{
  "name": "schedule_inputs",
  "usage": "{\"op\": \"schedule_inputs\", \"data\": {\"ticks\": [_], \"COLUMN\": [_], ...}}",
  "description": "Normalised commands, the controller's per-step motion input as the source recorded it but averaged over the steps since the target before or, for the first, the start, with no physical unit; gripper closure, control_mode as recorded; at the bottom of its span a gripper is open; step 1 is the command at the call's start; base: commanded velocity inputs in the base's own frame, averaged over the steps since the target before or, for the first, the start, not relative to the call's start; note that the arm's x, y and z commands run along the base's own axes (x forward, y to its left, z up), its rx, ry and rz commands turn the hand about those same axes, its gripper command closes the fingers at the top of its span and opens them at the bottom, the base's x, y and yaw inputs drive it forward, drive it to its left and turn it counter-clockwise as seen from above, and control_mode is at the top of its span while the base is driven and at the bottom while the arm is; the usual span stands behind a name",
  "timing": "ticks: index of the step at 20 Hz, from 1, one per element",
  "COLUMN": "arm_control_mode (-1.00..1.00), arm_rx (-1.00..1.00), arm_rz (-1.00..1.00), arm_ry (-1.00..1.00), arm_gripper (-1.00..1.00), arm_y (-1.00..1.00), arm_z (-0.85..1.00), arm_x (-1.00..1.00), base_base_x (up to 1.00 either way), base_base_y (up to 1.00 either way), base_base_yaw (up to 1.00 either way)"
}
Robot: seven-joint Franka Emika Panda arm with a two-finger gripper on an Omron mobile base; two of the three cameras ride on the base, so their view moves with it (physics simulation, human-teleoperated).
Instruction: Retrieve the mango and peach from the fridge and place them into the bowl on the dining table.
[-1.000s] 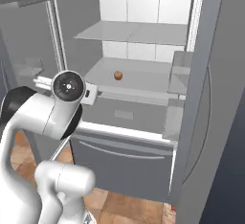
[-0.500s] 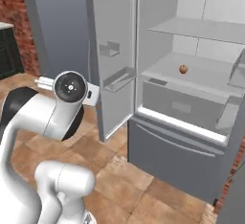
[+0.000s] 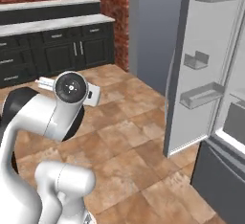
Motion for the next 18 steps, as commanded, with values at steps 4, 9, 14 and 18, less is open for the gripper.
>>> {"op": "schedule_inputs", "data": {"ticks": [4, 9, 14, 18], "arm_control_mode": [1.0, 1.0, 1.0, 1.0], "arm_rx": [0.0, 0.0, 0.0, 0.0], "arm_rz": [0.0, 0.0, 0.0, 0.0], "arm_ry": [0.0, 0.0, 0.0, 0.0], "arm_gripper": [1.0, 1.0, 1.0, 1.0], "arm_y": [0.0, 0.0, 0.0, 0.0], "arm_z": [0.0, 0.0, 0.0, 0.0], "arm_x": [0.0, 0.0, 0.0, 0.0], "base_base_x": [0.66, 1.0, 1.0, 0.88], "base_base_y": [0.45, 0.0, 0.0, 0.0], "base_base_yaw": [0.53, 0.29, 0.17, 0.17]}}
